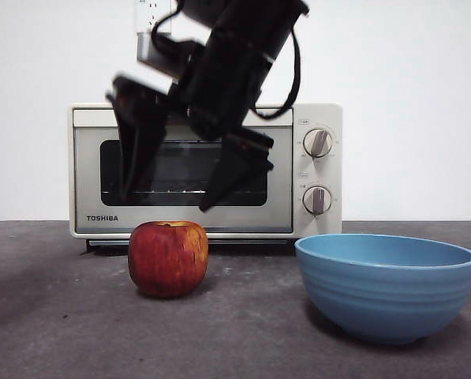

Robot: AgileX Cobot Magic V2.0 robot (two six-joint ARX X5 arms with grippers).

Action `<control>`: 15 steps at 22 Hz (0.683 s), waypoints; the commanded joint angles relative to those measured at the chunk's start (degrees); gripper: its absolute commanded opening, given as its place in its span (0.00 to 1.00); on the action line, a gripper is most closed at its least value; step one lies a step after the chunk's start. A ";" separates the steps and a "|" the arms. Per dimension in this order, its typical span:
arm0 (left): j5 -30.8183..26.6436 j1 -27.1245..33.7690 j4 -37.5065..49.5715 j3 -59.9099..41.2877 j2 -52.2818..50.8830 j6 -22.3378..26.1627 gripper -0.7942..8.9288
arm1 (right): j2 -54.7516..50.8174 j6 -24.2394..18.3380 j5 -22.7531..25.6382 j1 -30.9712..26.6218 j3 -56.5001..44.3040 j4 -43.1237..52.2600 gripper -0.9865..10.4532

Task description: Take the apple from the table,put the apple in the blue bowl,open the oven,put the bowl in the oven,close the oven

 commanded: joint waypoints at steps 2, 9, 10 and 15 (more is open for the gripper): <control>0.33 -0.11 0.50 0.90 0.31 0.76 0.09 | 3.69 -0.55 0.85 0.70 1.46 0.20 0.52; 0.33 -0.11 0.44 0.90 0.31 0.66 0.09 | 8.04 -0.22 1.03 1.11 1.46 0.72 0.52; 0.33 -0.11 0.44 0.90 0.31 0.63 0.09 | 8.57 -0.24 1.03 1.25 1.46 0.76 0.52; 0.33 -0.11 0.31 0.90 0.31 0.63 0.09 | 9.14 1.22 2.16 1.40 1.46 0.61 0.44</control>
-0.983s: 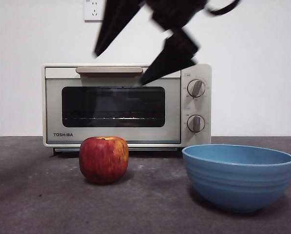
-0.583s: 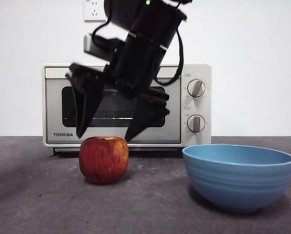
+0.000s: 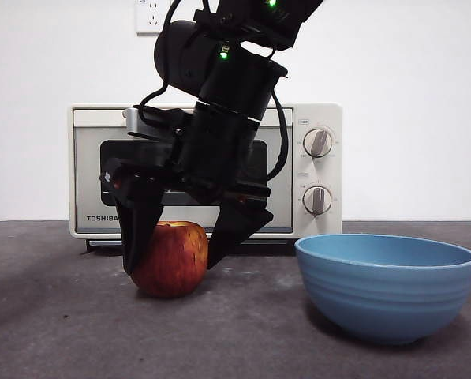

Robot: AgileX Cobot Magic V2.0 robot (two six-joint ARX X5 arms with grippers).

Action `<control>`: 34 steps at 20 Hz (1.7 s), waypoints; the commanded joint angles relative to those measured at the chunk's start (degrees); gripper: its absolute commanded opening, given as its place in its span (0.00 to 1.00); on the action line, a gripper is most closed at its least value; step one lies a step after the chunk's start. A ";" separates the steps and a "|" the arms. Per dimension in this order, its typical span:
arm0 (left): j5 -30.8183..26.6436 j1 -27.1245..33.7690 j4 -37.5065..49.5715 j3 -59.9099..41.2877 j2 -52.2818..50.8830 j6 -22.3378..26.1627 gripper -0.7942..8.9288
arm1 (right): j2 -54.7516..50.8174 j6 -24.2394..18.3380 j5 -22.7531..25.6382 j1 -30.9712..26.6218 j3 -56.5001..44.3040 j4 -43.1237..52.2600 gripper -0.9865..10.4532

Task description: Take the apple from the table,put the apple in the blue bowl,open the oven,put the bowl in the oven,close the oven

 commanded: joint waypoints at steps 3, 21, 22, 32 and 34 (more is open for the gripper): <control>0.33 -0.11 0.37 0.90 0.31 0.66 0.09 | 1.68 2.27 0.00 0.70 1.40 0.26 0.38; 0.31 -0.13 0.74 0.90 0.31 1.31 0.09 | -32.79 1.38 7.96 0.50 -13.05 -13.88 0.38; 0.31 -0.13 0.76 0.90 0.31 1.31 0.09 | -35.45 1.49 7.98 0.22 -16.52 -12.87 0.38; 0.31 -0.11 0.70 0.90 0.31 1.31 0.09 | -42.18 4.92 7.87 -1.99 -38.60 2.78 0.38; 0.31 -0.11 0.72 0.90 0.31 1.31 0.09 | -42.18 5.07 8.02 -2.12 -40.74 4.35 0.40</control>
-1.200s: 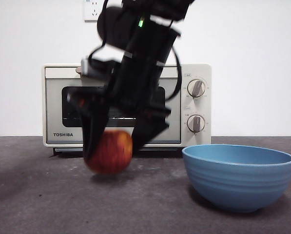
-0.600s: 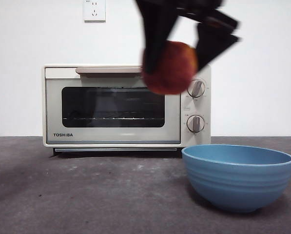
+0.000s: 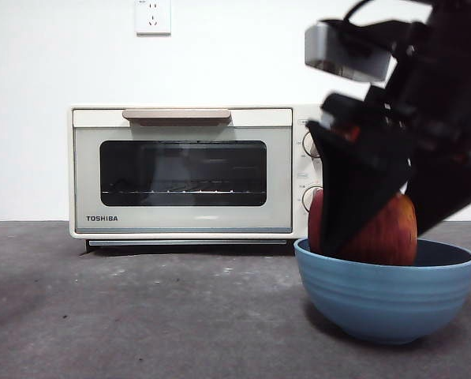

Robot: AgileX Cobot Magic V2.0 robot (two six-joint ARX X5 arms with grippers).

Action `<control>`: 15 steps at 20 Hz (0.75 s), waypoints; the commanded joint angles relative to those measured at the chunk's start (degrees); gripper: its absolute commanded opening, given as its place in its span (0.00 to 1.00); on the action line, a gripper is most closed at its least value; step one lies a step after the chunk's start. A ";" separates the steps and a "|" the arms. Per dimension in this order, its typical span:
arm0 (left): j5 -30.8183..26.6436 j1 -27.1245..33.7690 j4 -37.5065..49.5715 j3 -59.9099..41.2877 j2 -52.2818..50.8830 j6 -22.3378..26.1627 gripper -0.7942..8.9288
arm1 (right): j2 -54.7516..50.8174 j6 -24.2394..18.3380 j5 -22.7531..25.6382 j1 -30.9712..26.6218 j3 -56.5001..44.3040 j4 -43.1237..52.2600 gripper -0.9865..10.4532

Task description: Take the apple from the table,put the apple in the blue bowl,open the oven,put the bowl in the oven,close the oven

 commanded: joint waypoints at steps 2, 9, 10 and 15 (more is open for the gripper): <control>0.31 -0.11 0.66 0.90 0.31 0.94 0.09 | 0.57 0.76 0.26 -0.46 -0.92 1.31 0.42; 0.31 -0.11 0.61 0.90 0.31 0.87 0.09 | 0.59 0.59 0.90 -0.55 -0.94 1.03 0.47; 0.31 -0.11 0.63 0.90 0.31 0.87 0.09 | 0.59 0.59 0.87 -0.55 -0.94 0.92 0.47; 0.31 -0.11 1.20 0.90 0.33 0.39 0.09 | 0.04 0.55 1.09 -0.48 -0.74 1.29 0.48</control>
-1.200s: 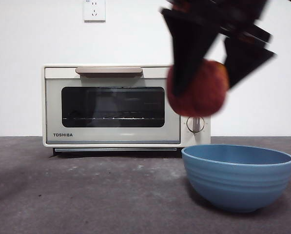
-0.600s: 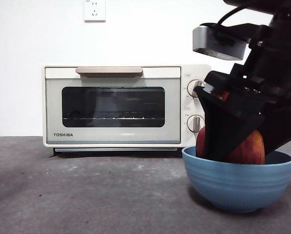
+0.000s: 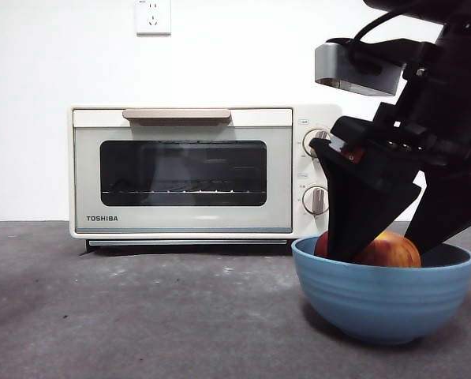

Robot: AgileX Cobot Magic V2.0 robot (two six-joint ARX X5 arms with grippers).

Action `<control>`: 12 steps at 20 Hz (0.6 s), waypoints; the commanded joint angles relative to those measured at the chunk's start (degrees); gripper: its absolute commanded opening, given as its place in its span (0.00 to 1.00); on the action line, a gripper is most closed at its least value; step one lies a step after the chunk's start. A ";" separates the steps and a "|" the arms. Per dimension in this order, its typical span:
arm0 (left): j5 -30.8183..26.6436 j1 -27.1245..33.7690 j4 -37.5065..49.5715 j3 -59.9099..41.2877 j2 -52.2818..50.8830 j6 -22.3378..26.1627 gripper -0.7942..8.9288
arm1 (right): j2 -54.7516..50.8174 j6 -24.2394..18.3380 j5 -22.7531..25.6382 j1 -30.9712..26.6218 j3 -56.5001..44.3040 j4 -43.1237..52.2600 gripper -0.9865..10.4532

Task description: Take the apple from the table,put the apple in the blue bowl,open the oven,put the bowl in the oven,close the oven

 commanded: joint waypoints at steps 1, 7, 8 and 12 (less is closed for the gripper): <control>0.31 -0.11 1.84 0.90 0.39 -0.02 0.09 | -0.81 0.37 1.16 0.52 1.11 0.39 0.48; 0.28 -0.26 11.34 0.92 4.74 -3.63 0.09 | -7.48 -1.03 8.33 -0.70 9.99 -9.64 0.48; 0.26 -0.52 13.27 1.03 6.21 -3.65 0.09 | -8.33 -1.01 11.13 -1.62 10.93 -13.05 0.48; -2.49 -2.62 20.31 3.72 14.43 -3.58 0.09 | -9.57 -0.68 23.39 -7.76 11.13 -27.96 0.48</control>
